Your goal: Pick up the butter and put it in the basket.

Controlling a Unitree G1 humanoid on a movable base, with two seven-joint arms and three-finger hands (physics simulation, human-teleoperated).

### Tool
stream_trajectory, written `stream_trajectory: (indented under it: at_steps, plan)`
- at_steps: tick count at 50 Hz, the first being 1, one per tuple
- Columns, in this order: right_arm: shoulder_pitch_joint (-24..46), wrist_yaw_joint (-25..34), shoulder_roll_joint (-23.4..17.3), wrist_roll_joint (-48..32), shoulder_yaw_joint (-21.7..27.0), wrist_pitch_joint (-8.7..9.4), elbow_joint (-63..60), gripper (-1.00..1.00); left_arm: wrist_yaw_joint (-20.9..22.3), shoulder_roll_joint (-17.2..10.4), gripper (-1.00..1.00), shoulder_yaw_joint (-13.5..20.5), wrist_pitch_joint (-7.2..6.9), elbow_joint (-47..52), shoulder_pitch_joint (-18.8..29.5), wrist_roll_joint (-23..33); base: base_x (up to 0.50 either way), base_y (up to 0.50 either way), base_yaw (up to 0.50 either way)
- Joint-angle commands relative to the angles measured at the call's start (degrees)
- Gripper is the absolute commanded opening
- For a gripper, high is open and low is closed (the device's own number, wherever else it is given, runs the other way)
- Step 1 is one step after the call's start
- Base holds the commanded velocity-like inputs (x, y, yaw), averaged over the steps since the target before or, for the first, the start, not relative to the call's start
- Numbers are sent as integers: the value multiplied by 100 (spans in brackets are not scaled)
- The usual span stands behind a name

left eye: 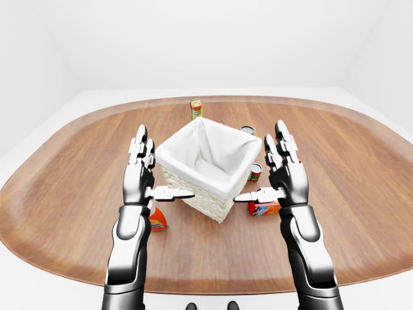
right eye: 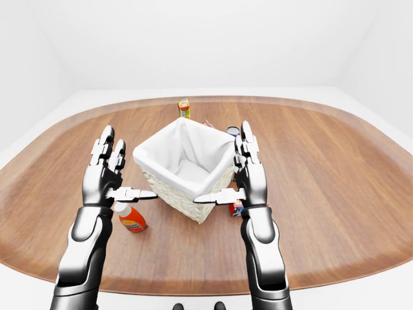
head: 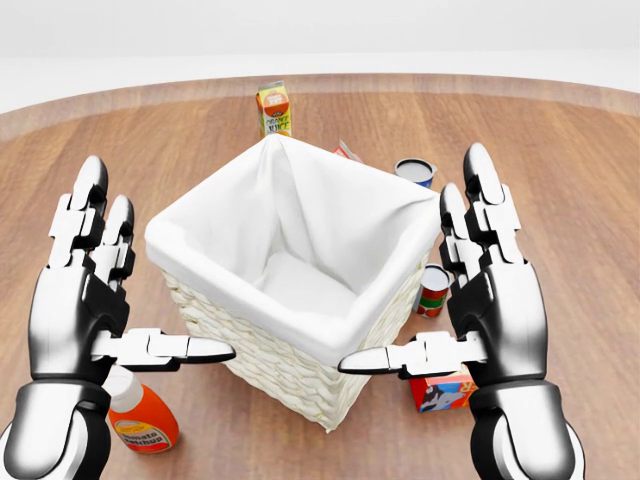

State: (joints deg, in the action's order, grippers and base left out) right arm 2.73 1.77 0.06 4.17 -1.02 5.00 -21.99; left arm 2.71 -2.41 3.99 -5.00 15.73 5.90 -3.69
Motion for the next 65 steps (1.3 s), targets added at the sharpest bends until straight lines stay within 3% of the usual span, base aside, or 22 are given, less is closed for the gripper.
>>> stream_trajectory:
  at_steps: [1, 15, 27, 30, 31, 32, 33, 34, 35, 40, 53, 59, 65]
  plan:
    - [-10, -8, -3, -36, 6, 0, 30, 100, -8, 1, 100, 3, 0, 2, -23, 1, 0, 0, 0]
    - [-7, 31, -31, -112, -5, 0, 147, 100, -21, -12, 100, 24, 0, -25, 21, -10, 6, 0, 0]
    - [266, 278, -292, -626, 279, 0, 1163, 100, -21, -16, 100, 9, 0, -4, 66, -7, 0, 0, 0]
    - [442, 507, -610, -1117, 450, 0, 1855, 100, -10, -9, 100, 3, 0, -26, 45, -4, 0, 0, 0]
    - [501, 534, -665, -1267, 510, -78, 2011, 100, -8, -10, 100, 1, 0, -24, 43, -2, 0, 0, 0]
    - [580, 602, -765, -1430, 569, -313, 2206, 100, -8, -13, 100, 2, 0, -22, 49, 3, 0, 0, 0]
    - [622, 670, -819, -1557, 614, -425, 2315, 100, -9, -13, 100, 6, 0, -20, 55, 0, 0, 0, 0]
    - [701, 812, -1037, -1881, 628, -816, 2593, 100, -10, -15, 100, 12, 0, -16, 59, -2, 0, 0, 0]
    - [727, 909, -1088, -2057, 659, -1000, 2704, 100, -11, -15, 100, 14, 0, -17, 56, -3, 0, 0, 0]
    - [785, 1209, -1347, -3145, 669, -1000, 3285, 100, -20, -13, 100, 20, 0, -76, 56, -8, 0, 0, 0]
    - [1712, 694, -1742, -5603, 256, -1000, 5223, 100, -24, -18, 100, 43, 0, -33, 21, -38, 0, 0, 0]
    - [2140, 706, -1769, -5968, 157, -1000, 6049, 100, -19, -9, 100, 17, 0, 29, 0, -46, 0, 0, 0]
    - [2917, 152, -1889, -6699, -170, -1000, 7650, 100, 12, -38, 100, 60, 0, 23, 6, -46, 0, 0, 0]
